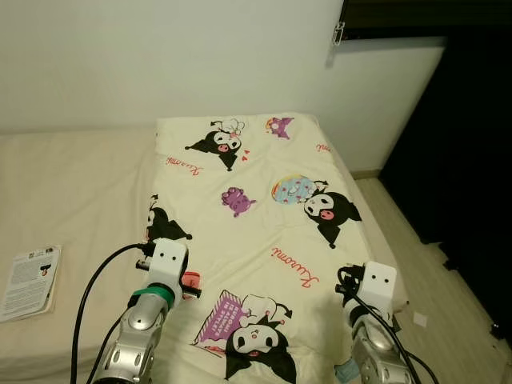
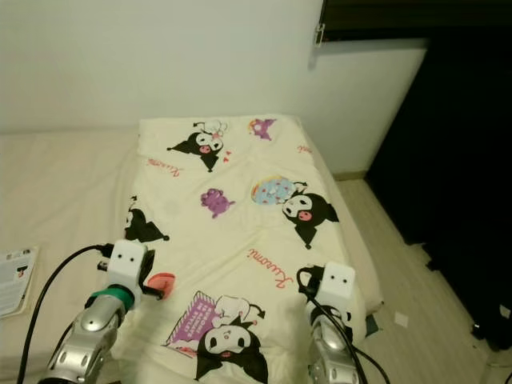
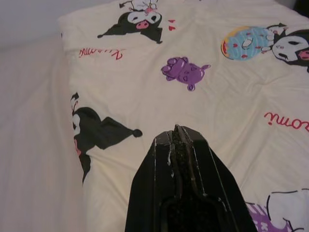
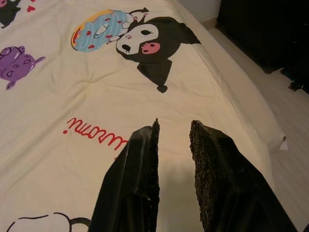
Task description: Clean up the room
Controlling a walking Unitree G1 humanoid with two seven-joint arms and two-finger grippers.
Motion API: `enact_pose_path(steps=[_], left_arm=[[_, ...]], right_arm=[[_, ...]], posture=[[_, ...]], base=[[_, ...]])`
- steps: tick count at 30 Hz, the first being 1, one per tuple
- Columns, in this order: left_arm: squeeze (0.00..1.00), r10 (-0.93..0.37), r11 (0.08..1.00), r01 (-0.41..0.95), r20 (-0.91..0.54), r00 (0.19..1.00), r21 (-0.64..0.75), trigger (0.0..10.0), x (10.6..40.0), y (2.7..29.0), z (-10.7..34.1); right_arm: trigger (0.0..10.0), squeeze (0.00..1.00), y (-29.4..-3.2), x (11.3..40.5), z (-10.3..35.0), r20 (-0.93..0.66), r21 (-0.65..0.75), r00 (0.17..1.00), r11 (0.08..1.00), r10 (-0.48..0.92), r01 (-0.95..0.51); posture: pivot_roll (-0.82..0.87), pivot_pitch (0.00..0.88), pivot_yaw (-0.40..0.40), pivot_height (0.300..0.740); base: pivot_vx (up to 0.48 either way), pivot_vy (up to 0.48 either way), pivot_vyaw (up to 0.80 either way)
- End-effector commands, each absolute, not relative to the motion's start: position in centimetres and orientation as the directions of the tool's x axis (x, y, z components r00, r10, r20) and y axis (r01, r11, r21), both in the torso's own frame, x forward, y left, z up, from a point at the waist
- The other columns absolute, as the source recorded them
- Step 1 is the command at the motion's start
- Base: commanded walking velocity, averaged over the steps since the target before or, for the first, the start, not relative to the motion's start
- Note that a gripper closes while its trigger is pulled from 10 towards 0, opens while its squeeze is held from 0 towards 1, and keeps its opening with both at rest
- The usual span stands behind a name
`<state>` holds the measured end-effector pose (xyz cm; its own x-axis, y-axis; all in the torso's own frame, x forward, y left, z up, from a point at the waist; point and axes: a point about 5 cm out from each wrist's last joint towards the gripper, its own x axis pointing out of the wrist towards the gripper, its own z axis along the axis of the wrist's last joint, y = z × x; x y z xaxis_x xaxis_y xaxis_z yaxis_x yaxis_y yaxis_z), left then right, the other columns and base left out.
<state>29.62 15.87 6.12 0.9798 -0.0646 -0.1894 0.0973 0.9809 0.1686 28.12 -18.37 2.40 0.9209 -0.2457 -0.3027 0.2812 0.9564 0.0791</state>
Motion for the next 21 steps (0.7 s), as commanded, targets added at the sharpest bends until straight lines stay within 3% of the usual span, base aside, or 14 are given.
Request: enact_pose_path(steps=[1,21], left_arm=[[0.0,-0.062,0.981,0.098,-0.209,0.976,0.166,10.0,29.22,15.87,5.64],[0.0,-0.043,0.975,0.093,-0.241,0.969,0.2,10.0,29.47,16.44,5.66]], right_arm=[[10.0,0.0,-18.23,28.01,2.07,-0.326,0.079,0.915,0.957,-0.24,0.279],[10.0,0.0,-17.96,28.3,1.92,-0.348,0.082,0.909,0.959,-0.229,0.273]], posture=[[0.12,0.001,0.013,0.74],[0.12,0.0,0.012,0.74]], base=[[0.0,0.0,0.0],[-0.072,0.0,0.0]])
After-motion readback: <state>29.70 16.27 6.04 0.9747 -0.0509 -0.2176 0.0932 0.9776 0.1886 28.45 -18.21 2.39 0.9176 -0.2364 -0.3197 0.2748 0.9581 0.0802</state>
